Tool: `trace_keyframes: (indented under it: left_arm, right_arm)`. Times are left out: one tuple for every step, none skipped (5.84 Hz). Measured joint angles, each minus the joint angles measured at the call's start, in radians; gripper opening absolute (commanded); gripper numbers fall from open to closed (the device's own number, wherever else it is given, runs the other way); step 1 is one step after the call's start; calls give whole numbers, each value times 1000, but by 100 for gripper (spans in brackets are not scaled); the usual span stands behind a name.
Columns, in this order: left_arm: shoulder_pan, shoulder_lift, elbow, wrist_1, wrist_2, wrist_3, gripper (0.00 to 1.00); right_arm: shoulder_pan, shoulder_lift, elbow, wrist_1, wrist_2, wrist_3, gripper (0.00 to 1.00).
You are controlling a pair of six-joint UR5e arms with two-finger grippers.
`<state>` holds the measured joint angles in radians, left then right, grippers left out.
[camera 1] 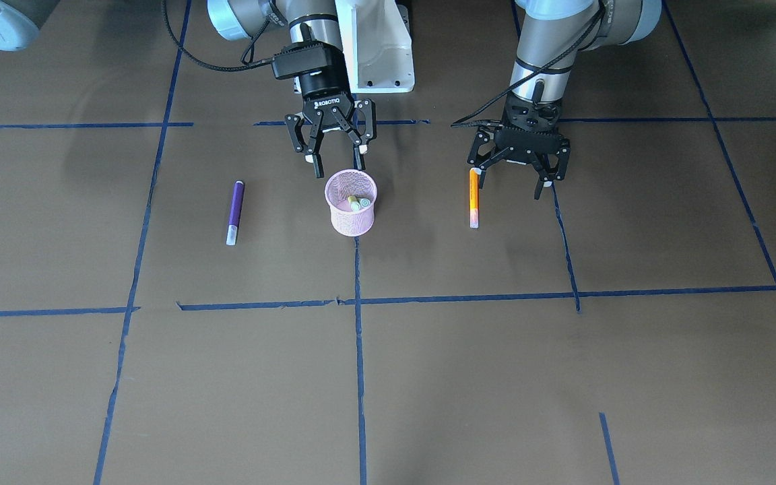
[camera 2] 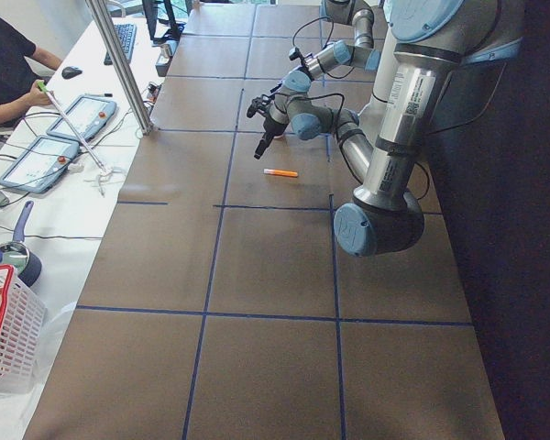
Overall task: Collect pens into pen holder
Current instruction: 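Drop the yellow highlighter in the cup while the left gripper reaches the orange highlighter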
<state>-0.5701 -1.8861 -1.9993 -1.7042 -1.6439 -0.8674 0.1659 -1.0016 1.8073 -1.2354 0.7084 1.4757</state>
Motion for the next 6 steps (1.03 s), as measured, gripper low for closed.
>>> trace_keyframes:
  left_arm:
    - [0, -25, 14, 68, -70, 0, 98]
    - [-6, -69, 56, 131, -134, 1, 98]
    - [-24, -109, 116, 157, -219, 3, 95]
    - [-50, -132, 166, 165, -327, 4, 95]
    - [-70, -141, 209, 163, -399, 2, 95]
    - [-81, -148, 247, 157, -425, -4, 95]
  right_arm:
    - [4, -2, 49, 0, 17, -2, 89]
    - [15, -17, 129, 0, 69, -4, 89]
    - [27, -51, 199, -1, 138, -4, 89]
    - [40, -101, 257, -2, 200, -3, 89]
    - [70, -150, 308, -4, 293, -3, 91]
    - [125, -201, 355, -6, 426, -3, 91]
